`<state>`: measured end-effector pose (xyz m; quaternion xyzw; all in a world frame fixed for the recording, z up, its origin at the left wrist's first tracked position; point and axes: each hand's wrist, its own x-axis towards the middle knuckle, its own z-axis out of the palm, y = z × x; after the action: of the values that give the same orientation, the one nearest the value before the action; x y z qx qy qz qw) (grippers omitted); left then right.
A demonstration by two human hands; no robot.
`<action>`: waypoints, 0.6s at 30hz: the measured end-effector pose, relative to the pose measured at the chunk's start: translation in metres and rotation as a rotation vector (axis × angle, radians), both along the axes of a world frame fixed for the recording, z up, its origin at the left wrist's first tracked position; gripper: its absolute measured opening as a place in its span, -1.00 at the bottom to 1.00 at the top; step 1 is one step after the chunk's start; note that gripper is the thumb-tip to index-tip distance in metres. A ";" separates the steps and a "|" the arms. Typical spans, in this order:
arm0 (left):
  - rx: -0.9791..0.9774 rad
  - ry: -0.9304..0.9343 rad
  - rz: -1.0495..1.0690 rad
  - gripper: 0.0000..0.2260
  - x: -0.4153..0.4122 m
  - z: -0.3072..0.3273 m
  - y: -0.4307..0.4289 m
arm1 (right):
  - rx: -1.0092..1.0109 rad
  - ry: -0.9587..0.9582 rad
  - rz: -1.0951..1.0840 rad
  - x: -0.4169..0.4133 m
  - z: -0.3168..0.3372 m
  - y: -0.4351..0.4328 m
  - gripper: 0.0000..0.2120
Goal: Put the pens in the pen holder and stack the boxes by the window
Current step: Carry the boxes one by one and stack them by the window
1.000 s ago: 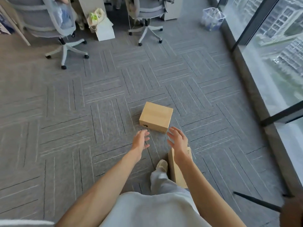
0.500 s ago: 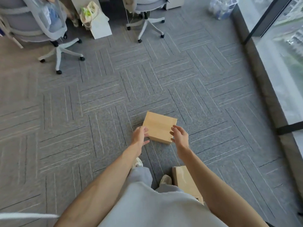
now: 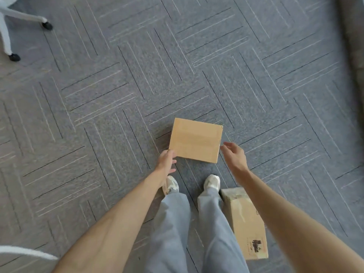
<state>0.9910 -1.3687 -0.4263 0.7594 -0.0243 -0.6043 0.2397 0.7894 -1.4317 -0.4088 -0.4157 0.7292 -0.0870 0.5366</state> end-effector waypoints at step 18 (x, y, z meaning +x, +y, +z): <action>0.402 0.070 0.057 -0.54 -0.018 -0.396 -0.006 | -0.152 0.289 0.505 0.001 -0.398 -0.130 -0.48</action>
<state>0.9728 -1.3751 -0.8226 0.7709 0.1266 -0.6159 0.1012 0.7900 -1.5619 -0.8064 -0.6308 0.6632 0.0549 0.3991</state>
